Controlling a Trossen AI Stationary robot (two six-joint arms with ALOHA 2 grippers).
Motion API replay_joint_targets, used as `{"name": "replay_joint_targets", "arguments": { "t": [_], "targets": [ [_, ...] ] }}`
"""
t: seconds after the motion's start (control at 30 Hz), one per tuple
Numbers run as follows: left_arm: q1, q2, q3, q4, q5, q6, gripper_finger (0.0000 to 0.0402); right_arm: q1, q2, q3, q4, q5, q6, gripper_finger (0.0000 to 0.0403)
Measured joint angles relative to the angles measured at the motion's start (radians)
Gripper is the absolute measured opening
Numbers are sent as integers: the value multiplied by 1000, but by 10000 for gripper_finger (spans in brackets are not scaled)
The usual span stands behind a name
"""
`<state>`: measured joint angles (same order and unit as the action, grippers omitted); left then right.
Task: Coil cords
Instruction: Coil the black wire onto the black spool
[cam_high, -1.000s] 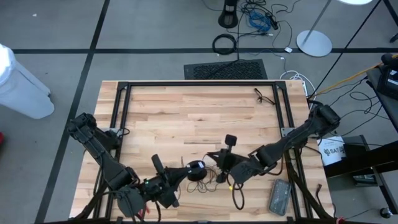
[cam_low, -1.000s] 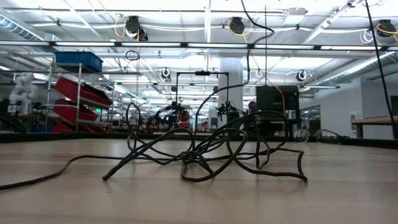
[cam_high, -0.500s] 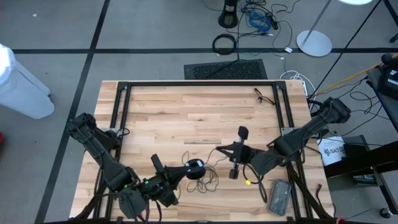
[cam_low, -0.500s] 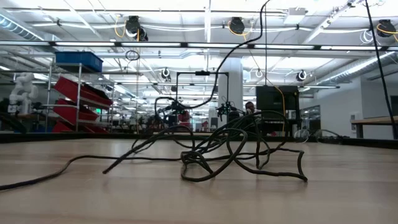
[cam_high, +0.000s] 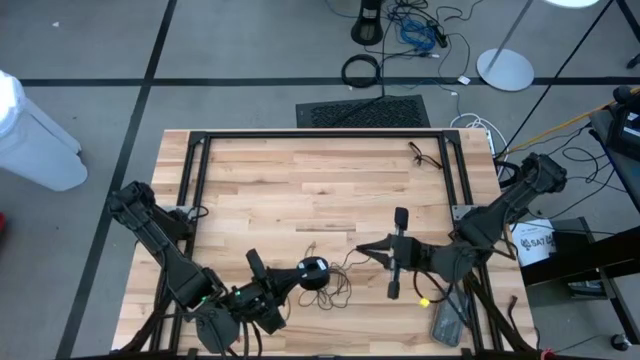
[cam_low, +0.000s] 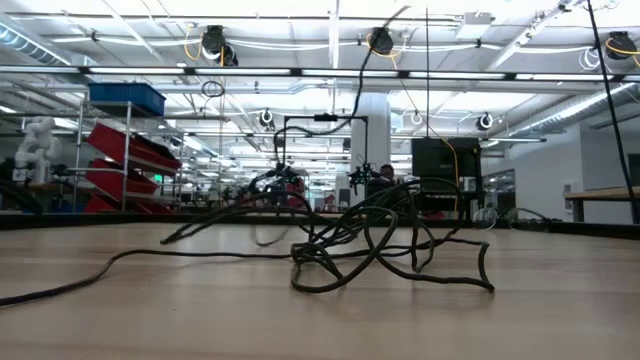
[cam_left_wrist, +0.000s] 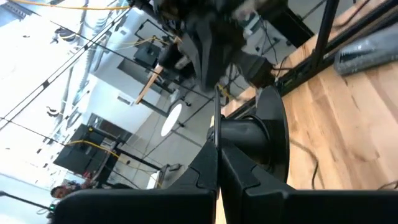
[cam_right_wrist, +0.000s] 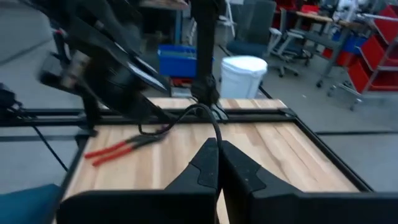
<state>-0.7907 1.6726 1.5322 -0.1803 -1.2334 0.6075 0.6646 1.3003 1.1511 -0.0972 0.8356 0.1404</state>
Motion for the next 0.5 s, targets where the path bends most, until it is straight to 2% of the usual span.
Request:
{"name": "replay_joint_targets", "arguments": {
  "t": [0.5],
  "targets": [
    [47,9,0,-121,-26,-70,2,39,10,0,142,-10,-74,0]
  ]
}}
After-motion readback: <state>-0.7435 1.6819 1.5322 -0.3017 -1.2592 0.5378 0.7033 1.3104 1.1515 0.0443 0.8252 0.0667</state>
